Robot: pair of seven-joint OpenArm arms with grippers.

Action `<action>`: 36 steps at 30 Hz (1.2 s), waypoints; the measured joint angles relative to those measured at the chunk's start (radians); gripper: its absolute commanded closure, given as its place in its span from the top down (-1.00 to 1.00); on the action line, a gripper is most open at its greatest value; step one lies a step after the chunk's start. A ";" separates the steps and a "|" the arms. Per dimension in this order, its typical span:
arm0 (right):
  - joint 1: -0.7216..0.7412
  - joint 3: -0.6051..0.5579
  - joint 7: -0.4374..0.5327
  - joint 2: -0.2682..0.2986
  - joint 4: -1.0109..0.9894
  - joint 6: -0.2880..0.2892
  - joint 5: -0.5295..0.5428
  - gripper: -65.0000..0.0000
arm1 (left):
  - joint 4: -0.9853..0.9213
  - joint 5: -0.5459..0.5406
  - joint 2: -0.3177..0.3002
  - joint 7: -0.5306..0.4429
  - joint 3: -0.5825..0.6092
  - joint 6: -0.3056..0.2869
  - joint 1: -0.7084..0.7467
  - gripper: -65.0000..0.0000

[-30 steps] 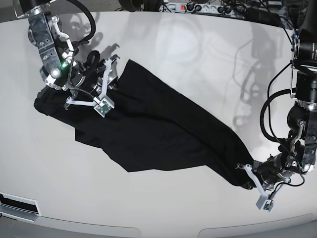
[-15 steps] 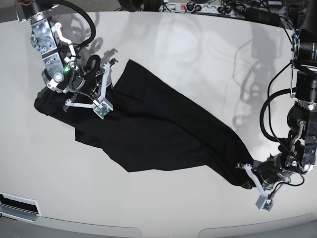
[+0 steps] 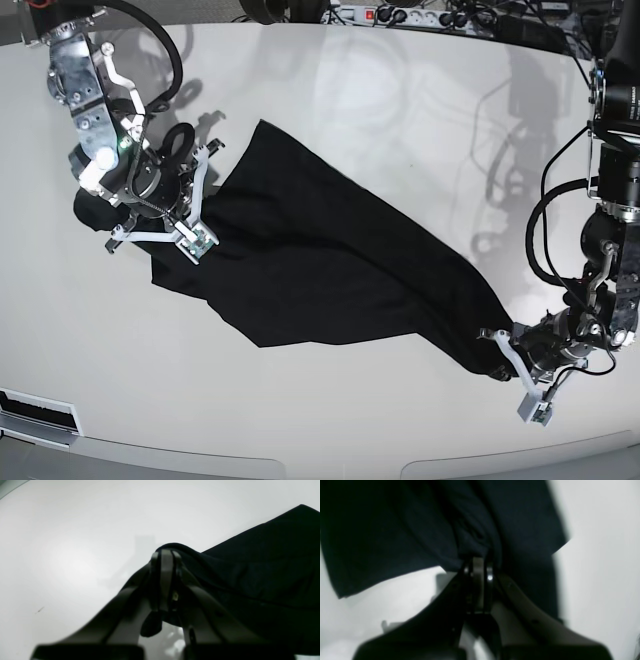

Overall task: Layout the t-shirt on the table in an organized manner, then fold the t-shirt properly
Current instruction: 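Regrasp the shirt edge with the right gripper while the left holds, then lift the shirt with both grippers and stretch it apart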

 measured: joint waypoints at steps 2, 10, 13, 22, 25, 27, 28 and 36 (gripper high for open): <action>-0.047 -0.001 -0.009 0.029 0.090 0.024 0.005 -1.00 | 0.000 0.002 -0.009 -0.002 0.000 0.000 0.000 -1.00; -0.164 0.008 -0.042 0.151 0.370 -0.031 -0.012 -1.00 | 0.000 -0.092 -0.060 0.000 0.001 -0.141 0.000 -1.00; -0.192 0.071 -0.048 0.165 0.437 -0.068 -0.031 -1.00 | 0.000 -0.153 -0.098 0.008 0.001 -0.212 -0.001 -1.00; -0.236 0.401 -0.110 0.175 0.478 -0.010 0.225 -1.00 | 0.004 -0.240 -0.217 0.031 0.001 -0.256 -0.023 -1.00; -0.282 0.446 -0.167 0.173 0.478 0.098 0.357 -1.00 | 0.004 -0.322 -0.244 0.136 0.001 -0.299 -0.010 -1.00; -0.301 0.455 -0.220 0.172 0.479 0.183 0.404 -1.00 | 0.004 -0.448 -0.253 0.221 0.001 -0.370 0.012 -1.00; -0.317 0.457 -0.252 0.172 0.479 0.227 0.439 -1.00 | 0.004 -0.518 -0.254 0.268 0.001 -0.403 0.023 -1.00; -0.378 0.456 -0.240 0.172 0.474 0.369 0.568 -1.00 | 0.004 -0.805 -0.259 0.389 0.002 -0.415 0.167 -1.00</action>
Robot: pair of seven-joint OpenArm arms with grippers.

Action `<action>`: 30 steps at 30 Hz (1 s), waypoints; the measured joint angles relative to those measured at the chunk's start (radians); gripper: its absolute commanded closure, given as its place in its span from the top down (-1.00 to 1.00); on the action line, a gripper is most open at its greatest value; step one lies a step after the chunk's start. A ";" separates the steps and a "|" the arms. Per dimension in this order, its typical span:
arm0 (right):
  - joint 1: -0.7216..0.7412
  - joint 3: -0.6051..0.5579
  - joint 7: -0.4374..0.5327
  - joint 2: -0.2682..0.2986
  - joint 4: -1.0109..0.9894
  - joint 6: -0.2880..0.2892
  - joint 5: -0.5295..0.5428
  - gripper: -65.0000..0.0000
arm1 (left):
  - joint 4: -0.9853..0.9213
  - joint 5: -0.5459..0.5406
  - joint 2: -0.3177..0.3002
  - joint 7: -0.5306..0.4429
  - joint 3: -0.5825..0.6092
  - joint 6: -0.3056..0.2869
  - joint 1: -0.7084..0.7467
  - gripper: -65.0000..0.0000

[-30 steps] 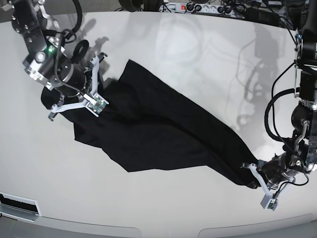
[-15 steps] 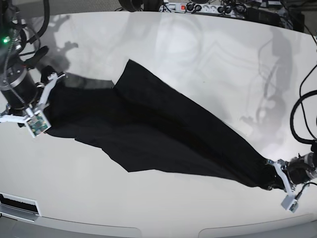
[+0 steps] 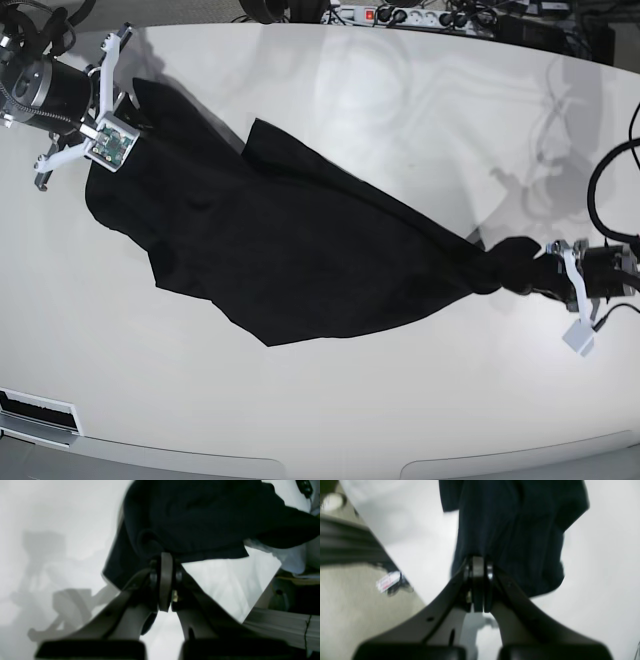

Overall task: Layout the t-shirt on the table in an organized manner, then fold the t-shirt properly
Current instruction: 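Lift the shirt with both grippers and stretch it apart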

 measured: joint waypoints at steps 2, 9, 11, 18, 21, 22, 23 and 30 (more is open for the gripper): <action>0.048 -0.004 0.090 -0.001 -0.010 -0.064 -0.033 -1.00 | -0.002 0.087 -0.001 -0.118 0.000 -0.001 0.000 -1.00; 0.430 -0.003 0.190 0.034 -0.011 -0.375 -0.196 -1.00 | -0.005 0.335 -0.021 -0.234 0.035 0.116 -0.408 -1.00; 0.530 -0.001 0.193 0.072 -0.011 -0.384 -0.196 -1.00 | -0.006 0.380 -0.032 -0.254 0.071 0.153 -0.587 -1.00; 0.749 -0.004 0.208 0.237 -0.036 -0.379 -0.185 -1.00 | 0.007 0.386 -0.045 -0.300 0.272 0.183 -0.925 -1.00; 0.797 -0.003 0.206 0.270 -0.082 -0.406 -0.188 -1.00 | -0.011 0.420 -0.024 -0.218 0.358 0.194 -0.882 -1.00; 0.801 -0.003 0.199 0.273 -0.090 -0.408 -0.185 -1.00 | -0.012 0.418 -0.016 -0.197 0.380 0.180 -0.868 -1.00; 0.801 -0.004 0.174 0.275 -0.096 -0.406 -0.169 -1.00 | -0.012 0.388 -0.014 -0.171 0.393 0.154 -0.864 -1.00; 0.689 -0.004 -0.008 0.276 -0.161 -0.154 0.177 -1.00 | -0.005 0.166 -0.053 0.089 0.383 0.056 -0.901 -1.00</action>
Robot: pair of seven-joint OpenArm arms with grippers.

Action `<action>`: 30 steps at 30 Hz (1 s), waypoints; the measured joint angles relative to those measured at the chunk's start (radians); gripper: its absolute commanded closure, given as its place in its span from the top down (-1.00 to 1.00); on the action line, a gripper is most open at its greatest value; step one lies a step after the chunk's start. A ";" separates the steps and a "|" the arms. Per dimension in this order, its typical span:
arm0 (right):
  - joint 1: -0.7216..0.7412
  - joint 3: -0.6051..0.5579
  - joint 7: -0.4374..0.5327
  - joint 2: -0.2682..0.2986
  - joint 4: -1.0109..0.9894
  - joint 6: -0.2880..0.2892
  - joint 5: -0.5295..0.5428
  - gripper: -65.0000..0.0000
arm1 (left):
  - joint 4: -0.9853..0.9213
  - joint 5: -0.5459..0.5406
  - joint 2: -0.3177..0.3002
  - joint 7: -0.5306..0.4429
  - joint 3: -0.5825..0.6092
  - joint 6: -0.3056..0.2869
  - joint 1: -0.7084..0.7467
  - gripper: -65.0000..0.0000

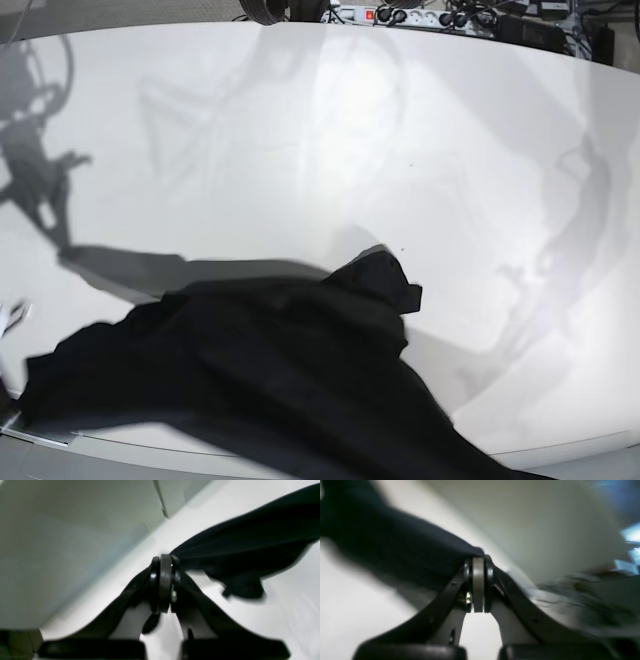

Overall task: Layout the t-shirt on the table in an organized manner, then fold the t-shirt properly
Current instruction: 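Lift the shirt with both grippers and stretch it apart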

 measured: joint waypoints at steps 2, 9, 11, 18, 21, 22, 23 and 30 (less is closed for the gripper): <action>-0.067 -0.002 -0.079 -0.002 -0.006 0.087 0.140 -1.00 | -0.004 -0.074 -0.011 0.105 0.003 -0.008 0.016 -1.00; -0.321 -0.002 -0.219 -0.007 -0.013 0.129 0.353 -1.00 | -0.025 -0.333 0.013 0.306 0.008 -0.027 0.388 -1.00; -0.389 -0.001 -0.227 -0.013 -0.012 0.148 0.381 -1.00 | -0.024 -0.394 0.016 0.304 0.010 -0.053 0.499 -1.00; -0.593 -0.002 -0.251 -0.056 -0.014 0.147 0.388 -1.00 | -0.021 -0.407 0.006 0.290 0.002 -0.050 0.737 -1.00; -0.666 -0.002 -0.261 -0.056 -0.014 0.147 0.425 -1.00 | -0.022 -0.403 -0.006 0.289 0.004 -0.046 0.831 -1.00; -0.689 -0.002 -0.261 -0.056 -0.014 0.147 0.424 -1.00 | -0.021 -0.404 -0.012 0.290 0.003 -0.046 0.855 -1.00; -0.710 -0.002 -0.263 -0.056 -0.014 0.147 0.420 -1.00 | -0.022 -0.404 -0.017 0.290 0.002 -0.046 0.876 -1.00; -0.683 -0.001 -0.129 -0.079 -0.014 0.149 0.287 -1.00 | -0.022 -0.405 -0.008 0.294 0.002 -0.056 0.934 -1.00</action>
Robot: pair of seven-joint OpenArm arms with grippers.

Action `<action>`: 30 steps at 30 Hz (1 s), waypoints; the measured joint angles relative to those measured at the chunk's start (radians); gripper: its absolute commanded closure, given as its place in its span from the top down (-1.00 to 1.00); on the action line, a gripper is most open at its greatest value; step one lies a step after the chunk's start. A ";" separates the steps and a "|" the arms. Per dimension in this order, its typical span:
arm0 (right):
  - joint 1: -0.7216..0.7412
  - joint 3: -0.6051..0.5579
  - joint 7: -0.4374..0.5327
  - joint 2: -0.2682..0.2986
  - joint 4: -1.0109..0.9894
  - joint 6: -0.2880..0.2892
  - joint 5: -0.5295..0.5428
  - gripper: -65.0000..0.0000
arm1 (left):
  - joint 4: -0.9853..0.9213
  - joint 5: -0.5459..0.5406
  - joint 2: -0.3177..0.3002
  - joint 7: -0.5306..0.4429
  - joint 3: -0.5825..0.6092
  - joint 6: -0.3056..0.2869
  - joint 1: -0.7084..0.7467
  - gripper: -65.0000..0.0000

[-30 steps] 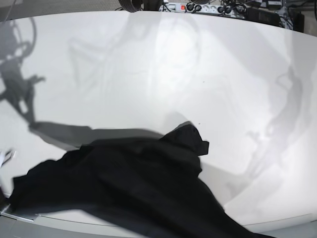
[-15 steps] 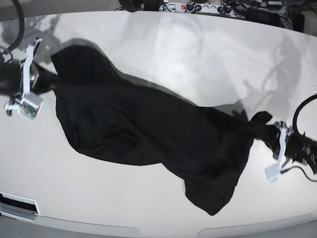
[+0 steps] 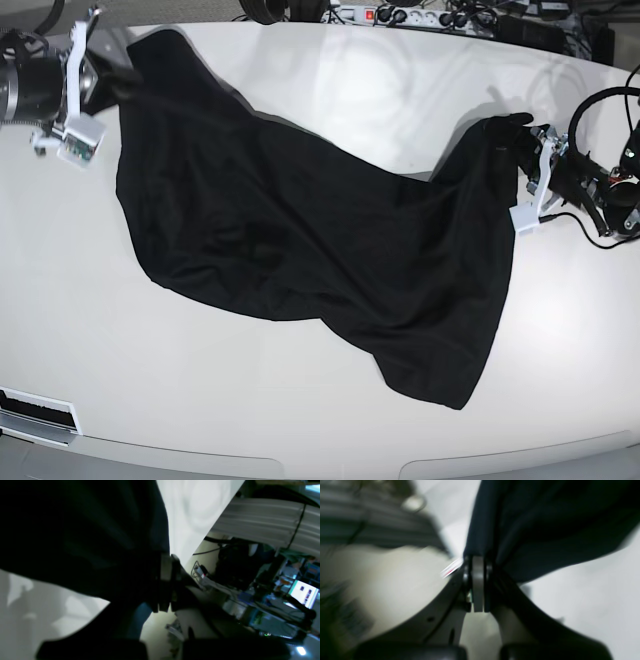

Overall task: Layout the t-shirt on the table in an organized manner, then fold the t-shirt properly
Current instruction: 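Lift the shirt with both grippers and stretch it apart, then lower the stretched shirt onto the table with both grippers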

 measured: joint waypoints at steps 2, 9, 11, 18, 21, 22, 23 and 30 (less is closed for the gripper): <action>0.083 -0.002 0.108 -0.018 -0.002 0.007 -0.164 -1.00 | 0.000 0.041 0.000 -0.137 0.002 -0.004 -0.054 -1.00; 0.743 0.126 0.227 0.019 -0.003 -0.352 -0.429 -1.00 | 0.003 0.383 0.032 -0.372 -0.109 0.020 -0.911 -1.00; 0.837 0.203 0.234 0.049 0.002 -0.344 -0.369 -1.00 | -0.014 0.380 0.060 -0.440 -0.135 0.055 -1.018 -1.00; 0.830 0.193 0.176 0.081 -0.033 -0.170 -0.153 -1.00 | -0.198 0.307 0.089 -0.151 -0.089 0.024 -0.860 -1.00; 0.749 0.179 0.101 0.069 -0.073 -0.097 -0.063 -1.00 | -0.193 0.147 0.055 -0.076 -0.111 0.018 -0.935 -1.00; 0.724 0.183 0.064 0.066 -0.087 -0.095 -0.048 -1.00 | -0.185 0.097 0.037 -0.050 -0.120 0.019 -0.956 -1.00; 0.697 0.185 0.026 0.062 -0.103 -0.085 -0.022 -1.00 | -0.179 0.048 0.025 -0.025 -0.124 0.017 -0.964 -1.00; 0.546 0.144 -0.051 0.011 -0.207 -0.014 0.140 -1.00 | -0.204 0.108 0.041 0.016 -0.100 -0.001 -0.581 -1.00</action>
